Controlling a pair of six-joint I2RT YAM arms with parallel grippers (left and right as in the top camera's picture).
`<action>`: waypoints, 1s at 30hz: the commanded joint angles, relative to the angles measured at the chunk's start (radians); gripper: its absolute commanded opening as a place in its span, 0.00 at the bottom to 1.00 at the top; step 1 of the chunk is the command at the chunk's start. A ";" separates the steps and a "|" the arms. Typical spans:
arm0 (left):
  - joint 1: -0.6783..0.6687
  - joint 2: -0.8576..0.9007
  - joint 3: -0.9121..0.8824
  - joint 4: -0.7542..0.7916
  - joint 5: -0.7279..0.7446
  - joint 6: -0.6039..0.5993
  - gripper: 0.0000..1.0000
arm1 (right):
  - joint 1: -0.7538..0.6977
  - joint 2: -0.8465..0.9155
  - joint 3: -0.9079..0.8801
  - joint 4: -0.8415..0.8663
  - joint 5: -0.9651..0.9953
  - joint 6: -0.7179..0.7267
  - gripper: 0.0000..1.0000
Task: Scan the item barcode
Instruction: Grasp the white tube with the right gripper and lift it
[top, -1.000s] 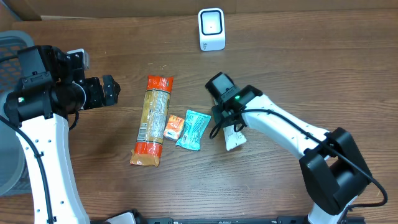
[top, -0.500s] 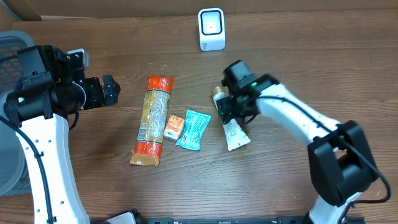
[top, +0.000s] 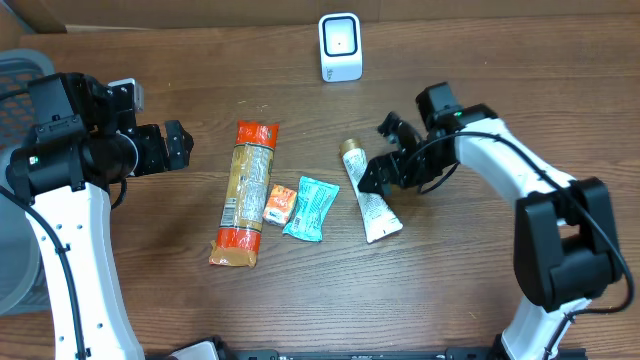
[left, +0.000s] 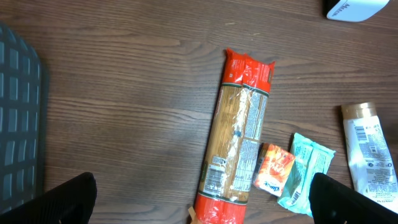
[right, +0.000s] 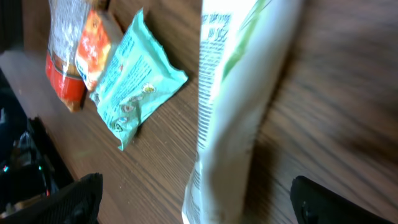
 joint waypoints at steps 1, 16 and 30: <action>-0.005 -0.017 0.019 0.000 0.012 0.023 1.00 | 0.028 0.045 -0.031 0.024 -0.052 -0.060 0.97; -0.005 -0.017 0.019 0.000 0.012 0.023 1.00 | 0.028 0.123 -0.037 0.041 -0.046 -0.060 0.09; -0.005 -0.017 0.019 0.000 0.012 0.023 1.00 | -0.022 0.072 0.068 -0.095 -0.151 -0.051 0.04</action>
